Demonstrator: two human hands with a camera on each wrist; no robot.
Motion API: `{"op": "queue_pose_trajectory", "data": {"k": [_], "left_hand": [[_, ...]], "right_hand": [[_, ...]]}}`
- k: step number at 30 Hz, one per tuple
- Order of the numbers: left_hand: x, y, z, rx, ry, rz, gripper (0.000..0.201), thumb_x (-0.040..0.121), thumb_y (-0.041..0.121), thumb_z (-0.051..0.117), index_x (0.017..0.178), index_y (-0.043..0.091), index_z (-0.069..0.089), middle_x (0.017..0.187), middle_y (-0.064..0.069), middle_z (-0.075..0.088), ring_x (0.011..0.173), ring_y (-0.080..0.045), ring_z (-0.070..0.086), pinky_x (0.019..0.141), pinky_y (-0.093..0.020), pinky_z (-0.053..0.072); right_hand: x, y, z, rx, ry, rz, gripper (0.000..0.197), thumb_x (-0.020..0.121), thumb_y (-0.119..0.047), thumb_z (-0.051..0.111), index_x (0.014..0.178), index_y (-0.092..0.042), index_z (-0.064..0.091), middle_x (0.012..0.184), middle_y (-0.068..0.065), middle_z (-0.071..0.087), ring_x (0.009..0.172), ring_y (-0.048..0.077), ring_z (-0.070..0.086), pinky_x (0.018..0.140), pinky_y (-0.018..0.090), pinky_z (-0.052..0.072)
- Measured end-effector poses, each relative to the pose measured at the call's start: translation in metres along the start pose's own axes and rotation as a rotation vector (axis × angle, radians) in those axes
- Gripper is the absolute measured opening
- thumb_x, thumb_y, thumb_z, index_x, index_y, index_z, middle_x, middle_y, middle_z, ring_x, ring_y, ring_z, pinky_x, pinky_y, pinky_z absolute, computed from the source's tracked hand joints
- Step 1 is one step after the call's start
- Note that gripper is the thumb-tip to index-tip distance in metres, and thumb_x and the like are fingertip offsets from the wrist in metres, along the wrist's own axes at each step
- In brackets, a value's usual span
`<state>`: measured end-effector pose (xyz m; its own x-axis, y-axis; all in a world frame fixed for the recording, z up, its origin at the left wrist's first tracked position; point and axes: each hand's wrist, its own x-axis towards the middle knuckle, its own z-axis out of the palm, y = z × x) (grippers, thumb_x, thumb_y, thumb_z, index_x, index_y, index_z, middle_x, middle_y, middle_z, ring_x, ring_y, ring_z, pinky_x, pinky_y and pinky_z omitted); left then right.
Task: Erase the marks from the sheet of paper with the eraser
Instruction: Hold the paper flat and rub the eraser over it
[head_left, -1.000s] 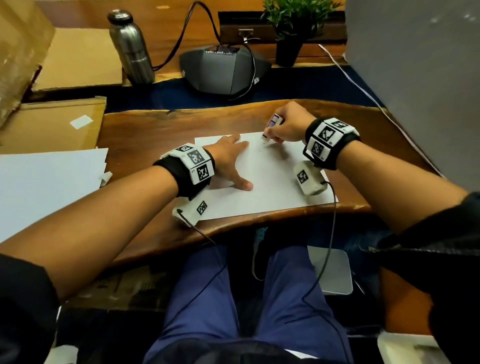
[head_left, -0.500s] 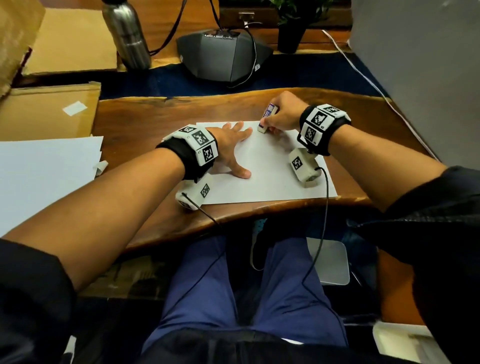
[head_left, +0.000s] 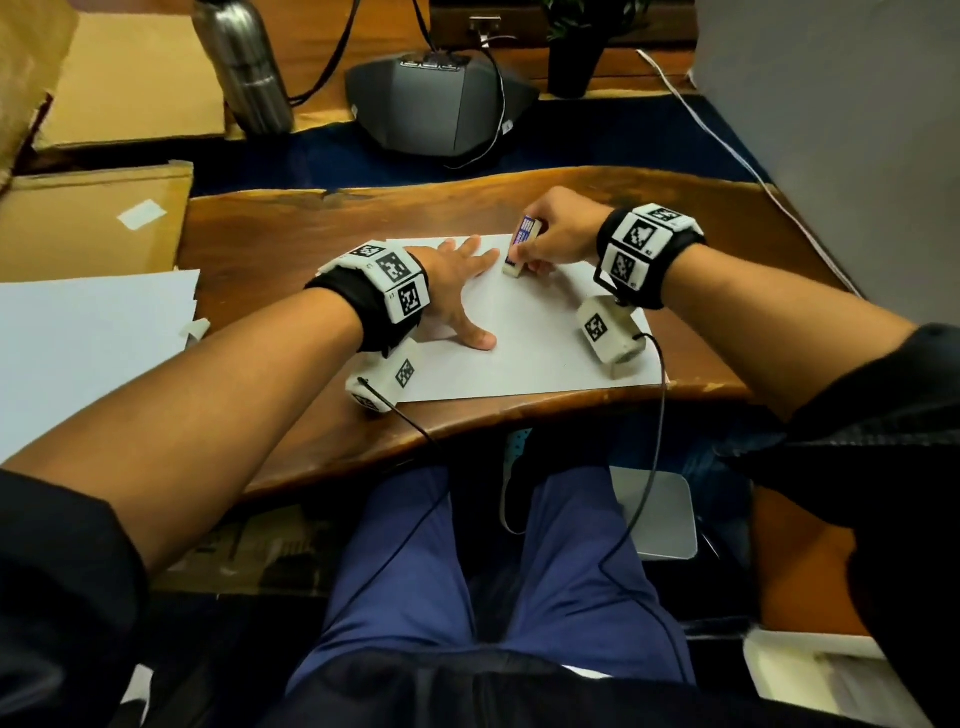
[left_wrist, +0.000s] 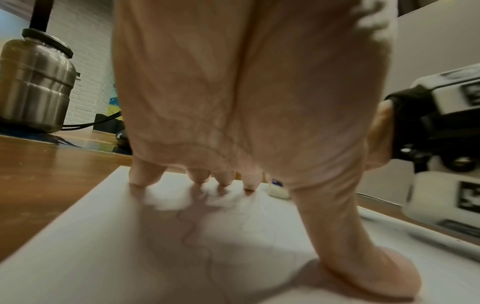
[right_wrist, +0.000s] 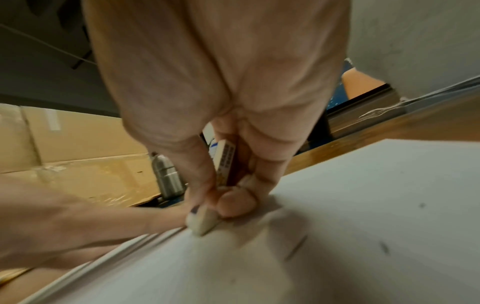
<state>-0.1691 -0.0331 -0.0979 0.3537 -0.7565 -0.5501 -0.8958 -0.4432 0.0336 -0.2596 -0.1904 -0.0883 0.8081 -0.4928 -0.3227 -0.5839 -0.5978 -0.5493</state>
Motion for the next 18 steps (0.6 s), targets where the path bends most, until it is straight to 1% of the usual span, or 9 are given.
{"op": "queue_pose_trajectory", "data": {"k": [2,3,7,8,10,12,14,16,18], "left_hand": [[0.001,0.0,0.001,0.014,0.012,-0.005,0.127,0.065,0.075,0.068,0.153,0.036,-0.014,0.162,0.007,-0.018,0.151,-0.022,-0.008,0.118,-0.053,0.009],[0.002,-0.001,0.001,0.022,0.015,-0.013,0.128,0.063,0.077,0.068,0.153,0.037,-0.014,0.162,0.007,-0.018,0.151,-0.024,-0.007,0.118,-0.054,0.01],[0.007,-0.001,-0.006,0.081,-0.018,-0.045,0.139,0.044,0.089,0.065,0.147,0.048,-0.018,0.162,0.006,-0.02,0.15,-0.03,-0.005,0.115,-0.062,0.017],[0.008,-0.001,-0.008,0.098,-0.03,-0.047,0.14,0.042,0.09,0.064,0.146,0.049,-0.02,0.162,0.005,-0.021,0.15,-0.031,-0.004,0.115,-0.063,0.017],[0.01,0.002,-0.01,0.127,-0.042,-0.056,0.139,0.045,0.089,0.064,0.146,0.049,-0.022,0.161,0.004,-0.022,0.15,-0.031,-0.004,0.116,-0.062,0.015],[0.008,0.002,-0.009,0.137,-0.031,-0.068,0.137,0.048,0.088,0.065,0.146,0.048,-0.022,0.161,0.004,-0.022,0.15,-0.031,-0.003,0.116,-0.06,0.015],[0.007,0.003,-0.008,0.138,-0.016,-0.073,0.136,0.05,0.087,0.066,0.147,0.048,-0.02,0.162,0.005,-0.02,0.151,-0.031,0.0,0.117,-0.058,0.017],[0.007,0.004,-0.011,0.135,-0.014,-0.07,0.135,0.051,0.085,0.067,0.147,0.048,-0.02,0.162,0.003,-0.019,0.15,-0.031,0.001,0.117,-0.057,0.017],[0.007,0.007,-0.013,0.125,-0.033,-0.073,0.137,0.049,0.084,0.069,0.147,0.048,-0.019,0.162,0.003,-0.019,0.15,-0.032,0.0,0.117,-0.058,0.016]], "right_hand": [[0.004,0.001,-0.004,0.045,0.11,0.04,0.026,0.089,-0.024,0.073,0.108,-0.009,0.066,0.09,0.005,0.072,0.074,0.013,0.07,0.064,0.024,0.057],[0.005,0.001,-0.003,0.042,0.124,0.034,0.025,0.089,-0.025,0.073,0.108,-0.009,0.066,0.09,0.005,0.072,0.076,0.014,0.07,0.066,0.025,0.058],[-0.005,-0.003,0.007,-0.056,-0.04,-0.042,0.019,0.089,-0.024,0.072,0.102,-0.01,0.068,0.088,0.003,0.072,0.072,0.01,0.068,0.06,0.019,0.053],[-0.004,-0.002,0.005,-0.048,-0.035,-0.036,0.02,0.089,-0.023,0.073,0.102,-0.009,0.069,0.089,0.005,0.073,0.07,0.01,0.068,0.059,0.018,0.053],[0.0,-0.001,-0.001,0.01,0.065,0.012,0.023,0.089,-0.023,0.073,0.105,-0.007,0.068,0.091,0.007,0.073,0.069,0.011,0.068,0.057,0.019,0.054],[0.002,-0.002,-0.001,0.0,0.112,0.018,0.024,0.088,-0.025,0.074,0.106,-0.01,0.066,0.093,0.006,0.072,0.073,0.013,0.069,0.062,0.022,0.056],[-0.002,-0.004,0.005,-0.095,0.034,-0.041,0.022,0.088,-0.027,0.074,0.103,-0.012,0.067,0.09,0.002,0.071,0.077,0.012,0.068,0.063,0.022,0.055],[-0.007,-0.005,0.006,-0.109,-0.063,-0.068,0.02,0.088,-0.026,0.073,0.101,-0.011,0.069,0.09,0.002,0.072,0.078,0.011,0.069,0.066,0.021,0.055],[-0.004,-0.004,0.001,-0.09,-0.022,-0.047,0.019,0.088,-0.025,0.073,0.099,-0.011,0.068,0.087,0.002,0.073,0.073,0.01,0.069,0.063,0.019,0.054]]}}
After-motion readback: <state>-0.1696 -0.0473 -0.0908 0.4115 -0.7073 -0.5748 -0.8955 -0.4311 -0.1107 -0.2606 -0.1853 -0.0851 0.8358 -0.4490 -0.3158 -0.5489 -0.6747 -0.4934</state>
